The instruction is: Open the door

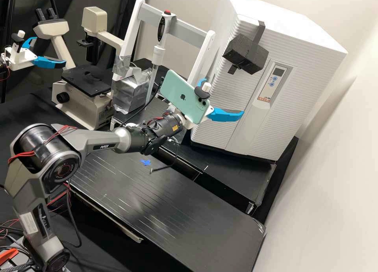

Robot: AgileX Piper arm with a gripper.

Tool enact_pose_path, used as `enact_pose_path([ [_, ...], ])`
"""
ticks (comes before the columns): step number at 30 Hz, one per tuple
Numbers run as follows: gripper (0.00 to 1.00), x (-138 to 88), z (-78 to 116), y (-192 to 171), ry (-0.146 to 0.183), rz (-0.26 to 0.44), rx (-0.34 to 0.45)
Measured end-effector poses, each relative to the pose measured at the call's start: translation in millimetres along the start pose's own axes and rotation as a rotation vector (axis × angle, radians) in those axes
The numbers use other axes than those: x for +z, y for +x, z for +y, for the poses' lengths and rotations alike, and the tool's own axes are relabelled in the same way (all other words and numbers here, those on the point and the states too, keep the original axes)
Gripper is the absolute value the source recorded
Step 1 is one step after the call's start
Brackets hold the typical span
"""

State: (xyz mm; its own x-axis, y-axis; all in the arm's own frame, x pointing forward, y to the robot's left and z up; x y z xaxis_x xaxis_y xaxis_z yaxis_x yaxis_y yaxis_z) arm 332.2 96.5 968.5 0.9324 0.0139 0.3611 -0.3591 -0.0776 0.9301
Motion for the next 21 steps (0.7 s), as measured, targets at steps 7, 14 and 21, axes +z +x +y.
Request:
enact_pose_path([
  [7,1.0,-3.7,-2.1,4.3,-0.014,-0.005,-0.01],
  [14,1.0,-6.5,-0.1,8.1,-0.009,0.003,0.0],
  [21,0.0,-4.7,-1.2,8.6,-0.01,-0.012,-0.014],
])
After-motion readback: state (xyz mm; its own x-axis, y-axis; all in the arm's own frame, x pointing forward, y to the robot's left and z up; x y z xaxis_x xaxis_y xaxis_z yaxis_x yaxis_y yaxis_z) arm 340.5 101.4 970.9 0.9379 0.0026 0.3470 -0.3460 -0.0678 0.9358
